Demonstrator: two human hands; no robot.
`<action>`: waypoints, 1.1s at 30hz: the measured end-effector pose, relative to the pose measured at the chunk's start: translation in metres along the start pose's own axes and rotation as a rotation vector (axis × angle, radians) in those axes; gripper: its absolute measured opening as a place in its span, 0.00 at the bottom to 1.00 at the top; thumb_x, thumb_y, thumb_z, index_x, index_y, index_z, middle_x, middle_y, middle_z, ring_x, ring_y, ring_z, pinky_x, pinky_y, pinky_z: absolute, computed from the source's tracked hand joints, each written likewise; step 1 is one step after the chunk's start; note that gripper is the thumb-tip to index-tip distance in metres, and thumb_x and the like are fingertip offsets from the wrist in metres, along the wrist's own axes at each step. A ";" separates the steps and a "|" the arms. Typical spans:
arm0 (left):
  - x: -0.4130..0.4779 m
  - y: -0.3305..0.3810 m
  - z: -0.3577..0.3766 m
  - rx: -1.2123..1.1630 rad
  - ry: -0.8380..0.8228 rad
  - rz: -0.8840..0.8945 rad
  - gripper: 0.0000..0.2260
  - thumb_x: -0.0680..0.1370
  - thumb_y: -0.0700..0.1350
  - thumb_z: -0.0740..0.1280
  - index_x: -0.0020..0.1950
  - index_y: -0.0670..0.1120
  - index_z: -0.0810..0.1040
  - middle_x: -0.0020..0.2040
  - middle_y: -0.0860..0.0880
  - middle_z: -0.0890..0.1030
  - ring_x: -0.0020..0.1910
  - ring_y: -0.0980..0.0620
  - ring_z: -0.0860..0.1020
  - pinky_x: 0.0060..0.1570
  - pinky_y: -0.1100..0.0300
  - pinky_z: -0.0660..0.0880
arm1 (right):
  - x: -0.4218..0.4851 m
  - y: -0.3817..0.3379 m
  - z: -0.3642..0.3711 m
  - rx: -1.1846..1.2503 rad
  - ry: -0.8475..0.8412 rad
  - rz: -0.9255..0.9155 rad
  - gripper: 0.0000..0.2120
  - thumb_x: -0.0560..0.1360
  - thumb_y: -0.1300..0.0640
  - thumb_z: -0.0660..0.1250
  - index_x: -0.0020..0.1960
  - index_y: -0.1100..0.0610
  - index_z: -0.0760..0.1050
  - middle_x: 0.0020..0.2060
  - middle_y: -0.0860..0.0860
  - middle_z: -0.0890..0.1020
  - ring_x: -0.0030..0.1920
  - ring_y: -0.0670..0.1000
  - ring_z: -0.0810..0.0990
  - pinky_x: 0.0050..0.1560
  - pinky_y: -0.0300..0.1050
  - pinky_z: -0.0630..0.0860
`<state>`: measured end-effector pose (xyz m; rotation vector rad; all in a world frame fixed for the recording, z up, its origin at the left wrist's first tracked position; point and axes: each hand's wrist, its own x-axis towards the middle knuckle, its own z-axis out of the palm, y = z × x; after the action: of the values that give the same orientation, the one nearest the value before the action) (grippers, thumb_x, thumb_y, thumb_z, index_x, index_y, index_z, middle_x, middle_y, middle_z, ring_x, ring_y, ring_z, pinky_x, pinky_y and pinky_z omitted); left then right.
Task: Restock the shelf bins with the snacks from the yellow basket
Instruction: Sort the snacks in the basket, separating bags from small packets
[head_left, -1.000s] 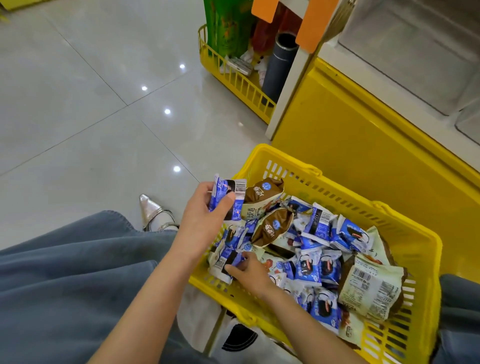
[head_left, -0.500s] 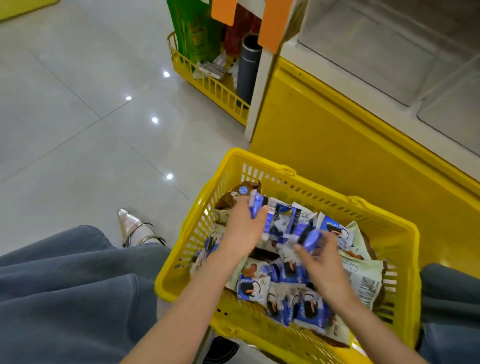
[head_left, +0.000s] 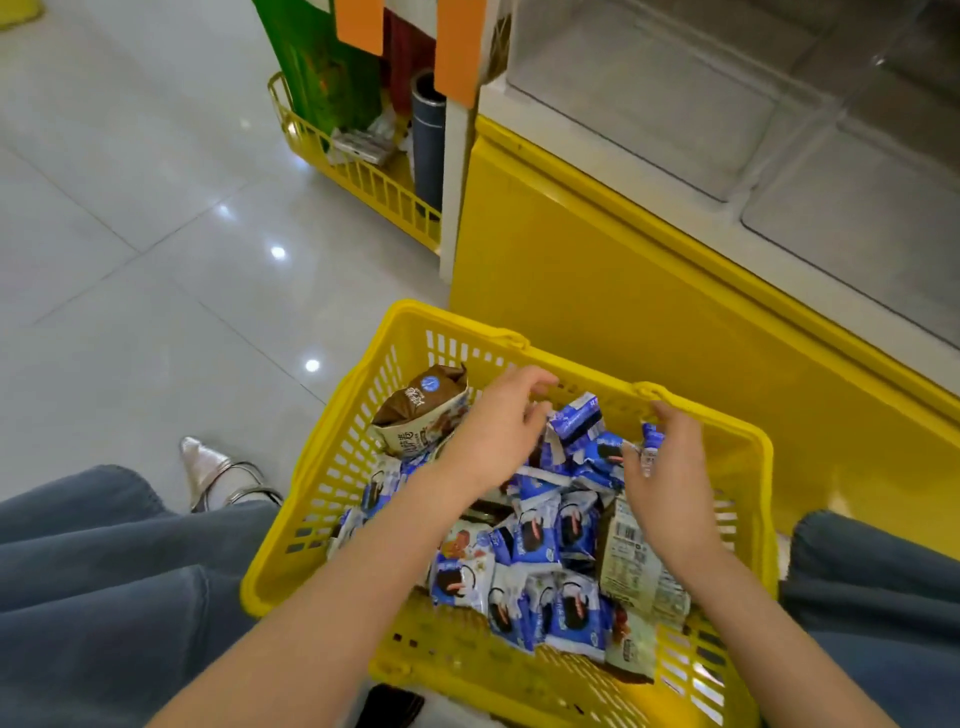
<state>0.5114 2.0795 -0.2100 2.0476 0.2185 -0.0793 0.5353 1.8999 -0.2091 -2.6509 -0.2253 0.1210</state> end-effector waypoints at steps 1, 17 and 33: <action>-0.010 -0.006 -0.017 0.035 0.092 0.030 0.12 0.79 0.41 0.61 0.62 0.49 0.73 0.54 0.55 0.74 0.46 0.64 0.72 0.50 0.72 0.67 | -0.005 -0.013 0.008 0.073 -0.061 -0.042 0.23 0.77 0.59 0.64 0.69 0.58 0.63 0.63 0.52 0.70 0.56 0.45 0.71 0.54 0.36 0.68; -0.109 -0.117 -0.082 0.005 0.344 -0.365 0.11 0.82 0.52 0.51 0.49 0.49 0.71 0.38 0.49 0.76 0.39 0.51 0.74 0.39 0.57 0.68 | -0.084 -0.142 0.202 0.218 -0.819 0.159 0.09 0.76 0.55 0.63 0.43 0.53 0.63 0.46 0.56 0.74 0.47 0.50 0.72 0.47 0.45 0.67; -0.091 -0.056 -0.111 -0.261 -0.143 -0.181 0.13 0.77 0.48 0.64 0.62 0.57 0.72 0.56 0.60 0.77 0.56 0.65 0.75 0.57 0.69 0.72 | -0.015 -0.143 0.046 0.685 -0.938 -0.117 0.11 0.76 0.62 0.65 0.56 0.51 0.76 0.47 0.46 0.84 0.48 0.45 0.83 0.48 0.36 0.78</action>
<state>0.4075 2.1922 -0.1933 1.7514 0.3074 -0.2936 0.4953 2.0430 -0.1826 -1.7253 -0.5196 1.1699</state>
